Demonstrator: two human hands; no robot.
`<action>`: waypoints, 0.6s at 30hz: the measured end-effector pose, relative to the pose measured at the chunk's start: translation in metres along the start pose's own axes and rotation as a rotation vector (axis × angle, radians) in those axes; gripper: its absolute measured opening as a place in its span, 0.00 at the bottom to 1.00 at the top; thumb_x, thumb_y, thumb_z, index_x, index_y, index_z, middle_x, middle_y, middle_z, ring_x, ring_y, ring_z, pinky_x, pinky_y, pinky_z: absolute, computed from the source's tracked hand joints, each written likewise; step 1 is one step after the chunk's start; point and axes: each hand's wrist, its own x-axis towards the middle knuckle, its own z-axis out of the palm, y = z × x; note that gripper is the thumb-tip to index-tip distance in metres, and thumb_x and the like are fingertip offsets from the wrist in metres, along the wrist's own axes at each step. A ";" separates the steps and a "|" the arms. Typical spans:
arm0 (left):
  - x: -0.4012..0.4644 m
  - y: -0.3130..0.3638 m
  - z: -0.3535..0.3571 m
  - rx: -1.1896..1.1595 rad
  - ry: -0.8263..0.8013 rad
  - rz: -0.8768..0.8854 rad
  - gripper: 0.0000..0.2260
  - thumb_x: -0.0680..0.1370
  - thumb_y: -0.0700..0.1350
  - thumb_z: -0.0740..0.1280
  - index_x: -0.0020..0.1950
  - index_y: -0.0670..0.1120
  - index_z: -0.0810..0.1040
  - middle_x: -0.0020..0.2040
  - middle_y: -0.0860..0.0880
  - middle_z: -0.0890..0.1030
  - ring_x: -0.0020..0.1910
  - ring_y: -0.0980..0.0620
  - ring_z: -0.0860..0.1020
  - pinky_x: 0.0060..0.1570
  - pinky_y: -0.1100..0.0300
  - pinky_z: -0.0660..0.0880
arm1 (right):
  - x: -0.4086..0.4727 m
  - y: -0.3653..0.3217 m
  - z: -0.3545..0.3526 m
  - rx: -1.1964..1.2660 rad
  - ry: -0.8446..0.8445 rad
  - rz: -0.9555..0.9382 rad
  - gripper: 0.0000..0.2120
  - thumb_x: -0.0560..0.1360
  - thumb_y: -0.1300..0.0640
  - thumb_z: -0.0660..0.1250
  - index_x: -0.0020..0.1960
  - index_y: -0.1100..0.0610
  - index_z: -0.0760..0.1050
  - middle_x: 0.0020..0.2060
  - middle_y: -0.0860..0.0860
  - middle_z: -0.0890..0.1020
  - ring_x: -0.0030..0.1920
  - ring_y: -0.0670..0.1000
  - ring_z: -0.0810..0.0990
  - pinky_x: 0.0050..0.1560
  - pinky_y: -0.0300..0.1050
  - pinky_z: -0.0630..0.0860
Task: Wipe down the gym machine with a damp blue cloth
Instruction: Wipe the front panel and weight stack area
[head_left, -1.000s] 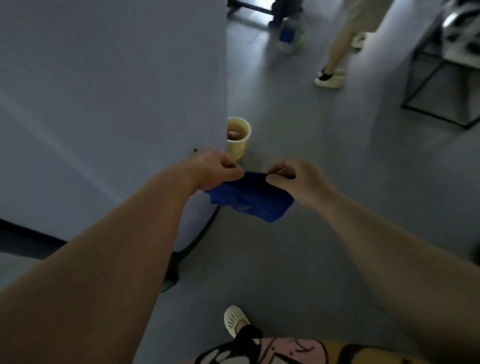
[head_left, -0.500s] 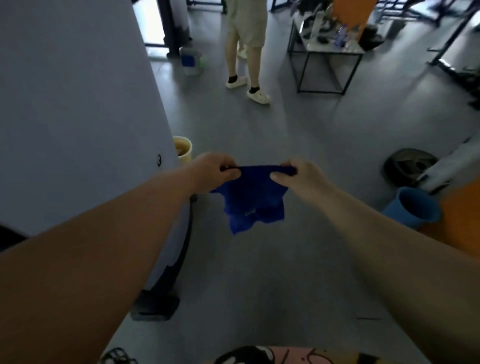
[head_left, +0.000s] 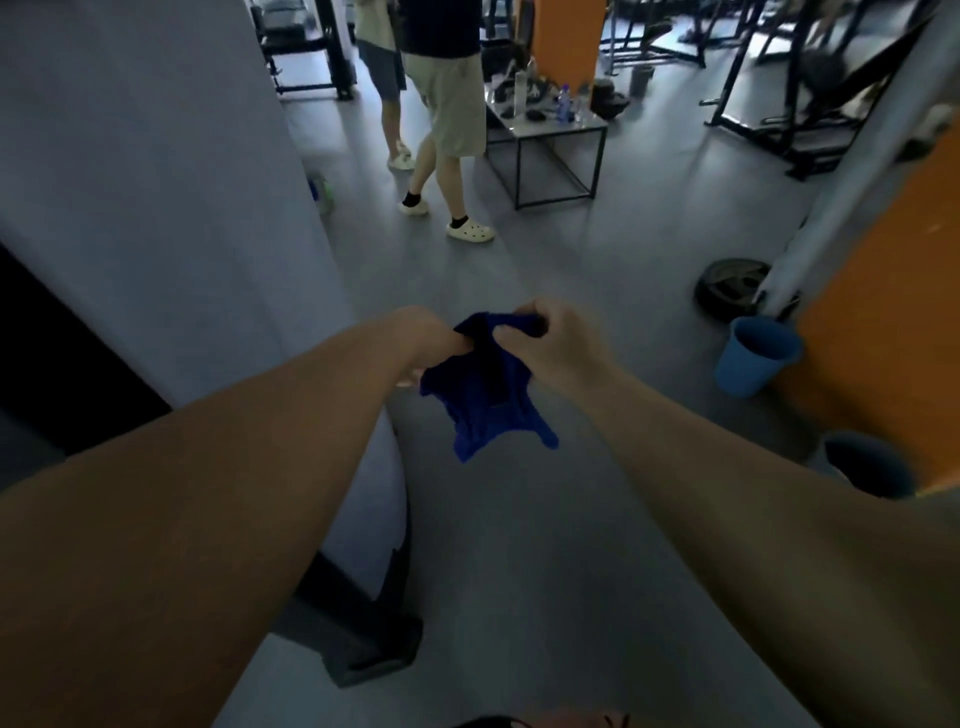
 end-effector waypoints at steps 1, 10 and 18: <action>-0.010 -0.001 0.002 -0.117 -0.020 -0.012 0.13 0.80 0.51 0.66 0.51 0.41 0.77 0.42 0.45 0.81 0.37 0.50 0.78 0.31 0.60 0.77 | -0.011 -0.006 0.002 -0.011 -0.025 -0.013 0.05 0.77 0.52 0.68 0.50 0.53 0.76 0.40 0.49 0.80 0.43 0.53 0.81 0.43 0.48 0.77; -0.071 -0.038 0.010 -0.197 -0.115 0.058 0.20 0.79 0.59 0.66 0.62 0.45 0.77 0.54 0.48 0.82 0.48 0.51 0.80 0.40 0.58 0.75 | -0.085 -0.025 0.034 0.026 -0.269 -0.036 0.15 0.78 0.67 0.62 0.63 0.62 0.78 0.56 0.59 0.82 0.56 0.55 0.79 0.53 0.39 0.72; -0.141 -0.121 -0.032 0.446 -0.223 0.215 0.14 0.82 0.47 0.62 0.67 0.45 0.75 0.63 0.45 0.77 0.61 0.45 0.76 0.64 0.47 0.74 | -0.151 -0.049 0.096 0.191 -0.329 0.054 0.13 0.77 0.56 0.70 0.61 0.53 0.75 0.56 0.50 0.79 0.58 0.50 0.77 0.59 0.49 0.73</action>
